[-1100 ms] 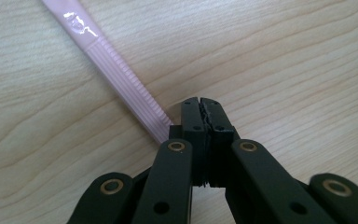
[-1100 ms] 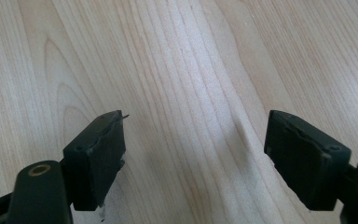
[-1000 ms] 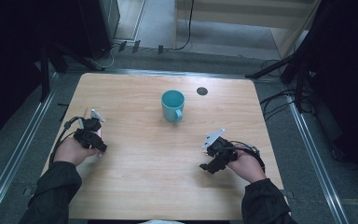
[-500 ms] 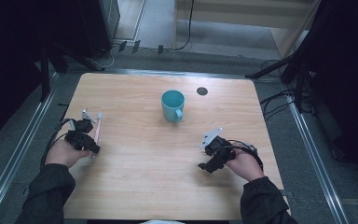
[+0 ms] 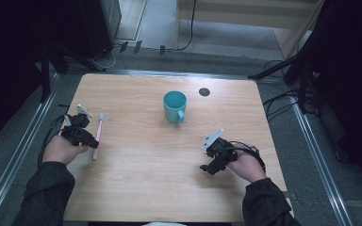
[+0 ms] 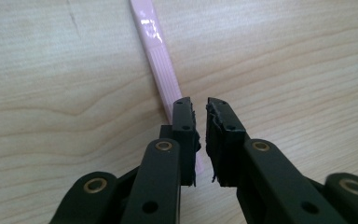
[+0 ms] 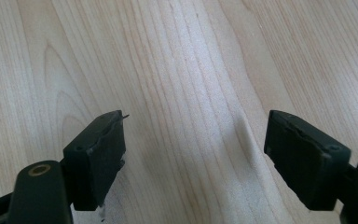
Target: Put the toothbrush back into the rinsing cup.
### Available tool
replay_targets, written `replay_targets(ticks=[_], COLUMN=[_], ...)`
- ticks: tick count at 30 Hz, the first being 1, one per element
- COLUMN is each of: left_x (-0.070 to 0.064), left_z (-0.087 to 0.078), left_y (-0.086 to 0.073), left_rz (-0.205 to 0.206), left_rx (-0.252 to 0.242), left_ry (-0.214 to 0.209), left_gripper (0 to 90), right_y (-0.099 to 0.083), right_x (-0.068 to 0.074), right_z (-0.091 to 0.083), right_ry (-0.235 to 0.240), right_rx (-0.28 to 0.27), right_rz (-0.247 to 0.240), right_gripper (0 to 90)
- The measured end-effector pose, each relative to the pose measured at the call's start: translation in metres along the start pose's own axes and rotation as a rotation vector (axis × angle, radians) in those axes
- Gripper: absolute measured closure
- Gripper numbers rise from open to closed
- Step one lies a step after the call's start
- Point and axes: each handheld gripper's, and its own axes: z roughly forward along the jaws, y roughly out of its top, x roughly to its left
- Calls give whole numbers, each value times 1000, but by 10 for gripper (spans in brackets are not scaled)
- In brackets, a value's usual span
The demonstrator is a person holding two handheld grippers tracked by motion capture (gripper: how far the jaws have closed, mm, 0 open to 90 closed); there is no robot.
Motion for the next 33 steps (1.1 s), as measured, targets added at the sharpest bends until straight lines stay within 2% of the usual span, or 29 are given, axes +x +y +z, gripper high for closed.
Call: replay_targets(ticks=[4, 6, 8, 10, 14, 15, 20, 24, 33], left_x=[4, 5, 6, 7, 12, 13, 15, 16, 17], left_z=[1, 4, 5, 7, 12, 13, 17, 18, 20], left_y=[9, 14, 20, 25, 34, 35, 39, 41, 42], left_rz=[-12, -17, -16, -10, -27, -29, -37, -34, -39], left_rx=[7, 11, 12, 15, 29, 34, 36, 45, 49], left_ry=[13, 34, 21, 27, 51, 45, 40, 56, 46], left_gripper=[790, 784, 772, 772, 768, 767, 755, 751, 738], right_y=[-1, -2, -2, -3, -5, -6, -9, -11, -12], right_x=[0, 0, 1, 1, 1, 2, 3, 3, 4], right_z=[0, 0, 0, -1, -1, -1, -2, -3, -4], right_ry=[1, -1, -2, 0, -3, -1, -9, -10, -10], right_rx=[5, 3, 4, 8, 8, 10, 11, 11, 12], right_rz=[2, 0, 5, 7, 11, 10, 16, 20, 27], right_gripper=[204, 204, 204, 204, 204, 204, 204, 203, 203])
